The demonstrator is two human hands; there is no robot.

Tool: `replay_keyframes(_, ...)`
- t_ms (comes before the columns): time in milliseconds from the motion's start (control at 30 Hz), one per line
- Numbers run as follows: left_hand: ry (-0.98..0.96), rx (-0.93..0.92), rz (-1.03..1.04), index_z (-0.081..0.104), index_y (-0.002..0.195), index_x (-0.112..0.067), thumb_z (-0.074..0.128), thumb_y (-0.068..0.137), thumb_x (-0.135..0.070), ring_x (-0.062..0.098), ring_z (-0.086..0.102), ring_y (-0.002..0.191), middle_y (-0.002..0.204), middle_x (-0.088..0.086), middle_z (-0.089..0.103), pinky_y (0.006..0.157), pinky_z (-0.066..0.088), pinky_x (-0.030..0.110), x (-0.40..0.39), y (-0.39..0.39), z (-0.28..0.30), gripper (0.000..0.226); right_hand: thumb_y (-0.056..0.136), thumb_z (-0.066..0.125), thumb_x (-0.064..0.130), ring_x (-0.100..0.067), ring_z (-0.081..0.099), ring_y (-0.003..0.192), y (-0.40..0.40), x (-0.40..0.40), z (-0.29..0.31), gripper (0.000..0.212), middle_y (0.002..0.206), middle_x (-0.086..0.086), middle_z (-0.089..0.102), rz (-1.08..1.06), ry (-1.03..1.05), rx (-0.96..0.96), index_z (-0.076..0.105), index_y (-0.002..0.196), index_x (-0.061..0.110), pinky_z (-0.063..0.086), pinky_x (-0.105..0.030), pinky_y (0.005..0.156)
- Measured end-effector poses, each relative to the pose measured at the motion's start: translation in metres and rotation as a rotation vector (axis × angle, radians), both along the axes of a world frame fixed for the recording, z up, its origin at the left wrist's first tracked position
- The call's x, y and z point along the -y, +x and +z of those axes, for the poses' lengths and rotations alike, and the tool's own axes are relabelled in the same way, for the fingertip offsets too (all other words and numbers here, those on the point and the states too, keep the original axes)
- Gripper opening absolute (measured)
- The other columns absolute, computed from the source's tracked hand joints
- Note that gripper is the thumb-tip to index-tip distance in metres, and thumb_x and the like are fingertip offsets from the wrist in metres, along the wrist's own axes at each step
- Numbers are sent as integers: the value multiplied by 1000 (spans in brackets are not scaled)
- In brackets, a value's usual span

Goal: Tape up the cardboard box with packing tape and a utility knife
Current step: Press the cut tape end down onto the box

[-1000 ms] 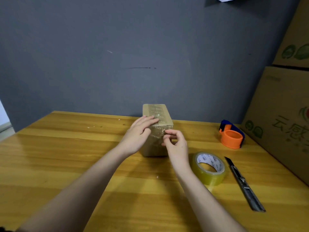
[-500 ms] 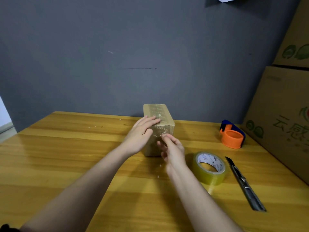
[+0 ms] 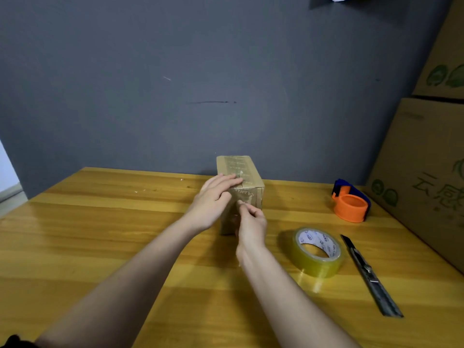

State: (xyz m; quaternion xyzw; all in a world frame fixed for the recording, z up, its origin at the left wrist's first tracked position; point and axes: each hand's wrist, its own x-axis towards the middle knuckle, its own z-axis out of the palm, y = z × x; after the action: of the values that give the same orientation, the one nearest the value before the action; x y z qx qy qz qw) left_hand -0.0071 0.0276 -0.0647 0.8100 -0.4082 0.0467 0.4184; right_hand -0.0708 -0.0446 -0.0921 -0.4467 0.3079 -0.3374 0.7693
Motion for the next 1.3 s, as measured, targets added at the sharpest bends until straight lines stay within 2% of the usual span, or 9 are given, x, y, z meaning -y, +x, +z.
replay_keyframes(133,52,50,34,47,132,-36,24,80,-28,6,22,140,146,-15,39,117,20,39,-1,-4,1,58,90,60,18,-16,56,75,-7,8,-2,14,80,-2,64,14,-232,-65,60,76,16,46,-29,70)
replay_keyframes(267,76,224,58,46,130,-35,27,86,-28,5,23,141,145,-15,40,117,19,36,-3,-8,-5,48,91,58,21,-16,55,76,-21,10,-3,15,83,-3,64,52,-408,-94,58,77,16,44,-28,69)
replay_keyframes(400,34,212,-3,49,121,-33,29,91,-40,2,24,140,143,-18,42,117,18,38,-4,-8,-6,37,91,58,18,-22,61,75,-35,9,-6,17,74,1,64,86,-522,-100,57,74,18,46,-35,72)
replay_keyframes(567,39,261,-44,49,128,-45,23,91,-52,0,34,133,138,-25,47,111,28,39,0,-9,0,45,93,55,15,-13,59,66,-50,8,-10,19,67,4,63,97,-521,-39,54,74,18,47,-36,74)
replay_keyframes(700,-4,205,-101,53,126,-42,25,92,-51,2,31,135,138,-20,48,114,28,39,3,-6,-5,45,94,53,13,-11,59,67,-55,5,-12,17,68,4,63,62,-481,-8,54,77,16,47,-37,77)
replay_keyframes(800,10,199,-115,52,128,-43,24,93,-52,3,27,139,141,-19,47,115,26,40,3,-4,-6,46,94,52,14,-11,57,66,-56,1,-11,16,69,2,62,47,-470,-11,54,78,16,46,-29,71)
replay_keyframes(900,24,184,-112,51,127,-45,22,92,-54,2,25,139,141,-20,45,116,24,42,1,-2,-5,46,94,52,14,-12,52,61,-59,-2,-3,19,66,2,59,52,-489,2,52,75,17,43,-28,66)
replay_keyframes(1133,-41,72,-176,54,126,-41,28,93,-51,4,21,141,141,-19,44,114,14,27,1,6,-9,44,94,52,12,-4,46,40,-71,19,13,21,62,-3,56,314,-448,-84,49,73,14,33,-10,39)
replay_keyframes(1300,-129,1,-176,60,119,-36,34,92,-40,6,24,139,135,-17,50,113,14,24,8,1,-8,37,92,56,26,-9,45,42,-70,23,4,30,54,2,55,232,-523,-79,49,66,15,34,-16,43)
